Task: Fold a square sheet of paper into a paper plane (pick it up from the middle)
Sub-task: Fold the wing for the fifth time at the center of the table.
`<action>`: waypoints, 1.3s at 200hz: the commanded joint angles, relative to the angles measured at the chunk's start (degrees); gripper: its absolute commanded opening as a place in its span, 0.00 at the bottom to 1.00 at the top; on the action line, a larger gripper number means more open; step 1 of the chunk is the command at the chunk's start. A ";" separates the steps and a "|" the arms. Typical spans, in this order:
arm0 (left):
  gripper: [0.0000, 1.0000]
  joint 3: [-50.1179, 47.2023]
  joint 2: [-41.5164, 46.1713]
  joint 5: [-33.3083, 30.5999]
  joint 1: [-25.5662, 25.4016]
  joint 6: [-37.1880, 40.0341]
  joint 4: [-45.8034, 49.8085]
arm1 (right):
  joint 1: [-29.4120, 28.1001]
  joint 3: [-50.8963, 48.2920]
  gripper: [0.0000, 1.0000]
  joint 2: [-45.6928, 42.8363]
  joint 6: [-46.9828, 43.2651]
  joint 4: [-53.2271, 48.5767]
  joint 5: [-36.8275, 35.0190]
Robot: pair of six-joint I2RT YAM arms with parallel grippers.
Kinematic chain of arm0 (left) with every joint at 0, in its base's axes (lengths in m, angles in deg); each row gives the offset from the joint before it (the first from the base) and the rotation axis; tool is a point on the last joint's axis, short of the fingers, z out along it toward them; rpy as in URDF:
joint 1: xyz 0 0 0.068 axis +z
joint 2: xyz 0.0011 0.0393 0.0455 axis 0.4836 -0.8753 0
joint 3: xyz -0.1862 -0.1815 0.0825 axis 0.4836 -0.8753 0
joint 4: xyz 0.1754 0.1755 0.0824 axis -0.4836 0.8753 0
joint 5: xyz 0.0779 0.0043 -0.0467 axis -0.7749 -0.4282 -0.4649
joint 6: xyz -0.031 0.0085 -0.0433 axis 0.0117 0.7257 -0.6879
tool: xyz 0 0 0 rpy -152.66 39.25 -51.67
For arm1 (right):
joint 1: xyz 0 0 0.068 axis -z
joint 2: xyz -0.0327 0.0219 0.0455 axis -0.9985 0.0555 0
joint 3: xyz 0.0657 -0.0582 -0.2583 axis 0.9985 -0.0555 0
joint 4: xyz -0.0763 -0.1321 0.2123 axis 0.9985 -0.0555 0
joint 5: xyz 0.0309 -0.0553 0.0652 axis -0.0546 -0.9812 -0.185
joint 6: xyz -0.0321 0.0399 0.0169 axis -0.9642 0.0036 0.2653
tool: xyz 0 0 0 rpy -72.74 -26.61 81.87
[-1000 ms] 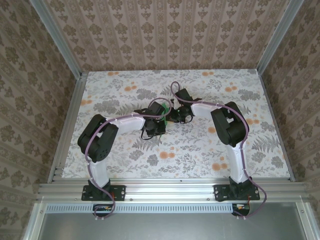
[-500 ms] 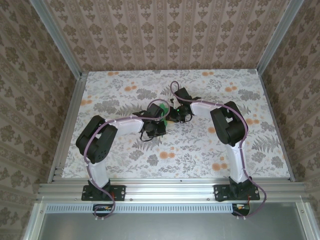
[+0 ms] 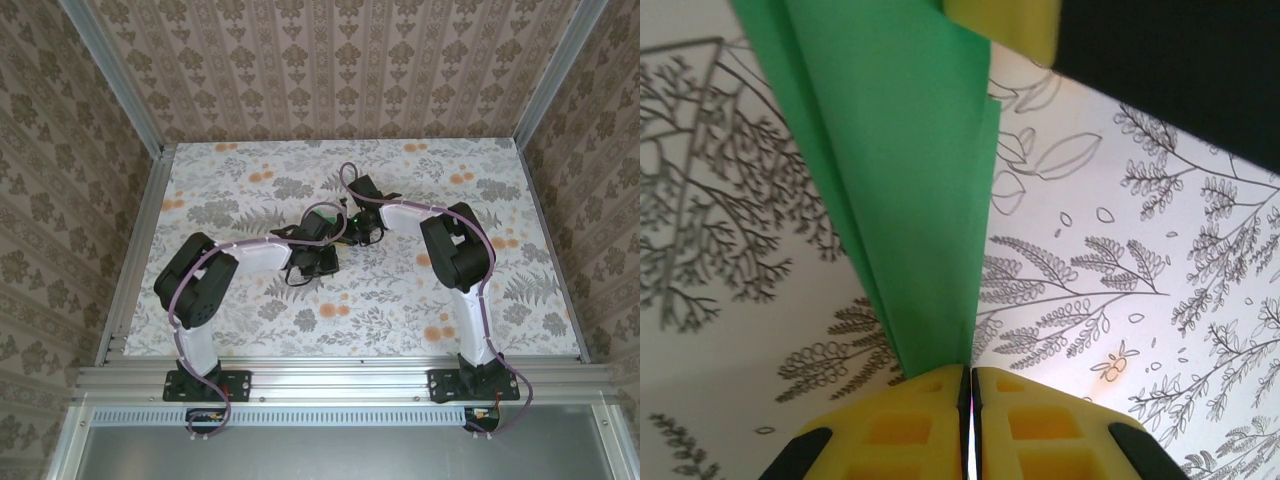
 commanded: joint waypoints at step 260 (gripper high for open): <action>0.18 -10.44 13.73 1.26 5.64 -6.54 -2.83 | -0.53 -5.36 0.12 1.67 2.49 -0.82 0.32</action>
